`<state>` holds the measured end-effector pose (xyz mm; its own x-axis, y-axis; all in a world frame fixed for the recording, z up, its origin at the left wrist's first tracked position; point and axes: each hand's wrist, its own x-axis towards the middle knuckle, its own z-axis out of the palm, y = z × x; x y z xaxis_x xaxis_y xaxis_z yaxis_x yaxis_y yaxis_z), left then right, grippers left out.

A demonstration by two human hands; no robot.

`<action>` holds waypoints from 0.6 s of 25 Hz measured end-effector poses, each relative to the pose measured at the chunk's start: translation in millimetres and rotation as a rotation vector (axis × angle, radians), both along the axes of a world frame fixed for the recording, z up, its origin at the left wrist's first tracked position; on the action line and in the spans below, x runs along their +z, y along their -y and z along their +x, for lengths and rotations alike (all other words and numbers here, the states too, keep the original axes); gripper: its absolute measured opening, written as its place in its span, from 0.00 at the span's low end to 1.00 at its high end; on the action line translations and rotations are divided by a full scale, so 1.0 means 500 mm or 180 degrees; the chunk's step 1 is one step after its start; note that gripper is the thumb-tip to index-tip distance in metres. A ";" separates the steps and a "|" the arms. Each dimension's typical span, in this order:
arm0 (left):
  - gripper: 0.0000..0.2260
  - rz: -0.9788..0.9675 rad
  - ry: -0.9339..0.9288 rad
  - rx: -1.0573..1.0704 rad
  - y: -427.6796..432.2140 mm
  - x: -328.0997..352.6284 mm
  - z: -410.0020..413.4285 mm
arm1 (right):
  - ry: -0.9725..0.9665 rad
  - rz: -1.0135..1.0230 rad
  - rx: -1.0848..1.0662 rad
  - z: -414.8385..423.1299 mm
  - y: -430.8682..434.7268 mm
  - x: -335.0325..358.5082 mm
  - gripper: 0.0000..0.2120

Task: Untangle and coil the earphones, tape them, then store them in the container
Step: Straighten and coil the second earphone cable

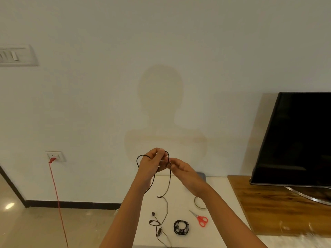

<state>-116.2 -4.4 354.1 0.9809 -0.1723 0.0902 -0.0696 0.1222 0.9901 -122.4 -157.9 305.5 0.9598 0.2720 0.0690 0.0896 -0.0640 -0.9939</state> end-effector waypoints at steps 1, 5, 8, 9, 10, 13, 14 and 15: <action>0.10 0.0091 0.0071 0.0073 -0.003 0.004 -0.003 | 0.0031 0.0007 0.0089 0.000 -0.004 0.001 0.13; 0.10 0.0192 -0.0024 0.0655 -0.036 0.018 0.003 | 0.0067 0.0151 0.0179 -0.021 -0.003 -0.015 0.09; 0.13 -0.0631 -0.0687 0.0683 -0.079 0.029 0.016 | 0.0071 0.0316 -0.0503 -0.026 0.000 -0.030 0.06; 0.13 -0.1083 -0.0875 0.0567 -0.086 0.031 0.015 | 0.0053 0.0344 -0.0737 -0.025 -0.001 -0.034 0.05; 0.13 -0.1524 -0.0978 0.0457 -0.087 0.032 0.011 | 0.0050 0.0306 -0.0902 -0.026 -0.004 -0.036 0.05; 0.13 -0.2122 -0.0849 0.0383 -0.067 0.021 0.003 | 0.0083 -0.0070 -0.1132 -0.031 -0.021 -0.045 0.08; 0.13 -0.2034 -0.0673 0.0348 -0.058 0.010 0.005 | 0.0111 -0.0224 -0.1109 -0.036 -0.028 -0.043 0.08; 0.13 -0.1803 -0.0457 0.0276 -0.051 -0.001 0.008 | 0.0192 -0.0409 -0.1038 -0.040 -0.034 -0.038 0.06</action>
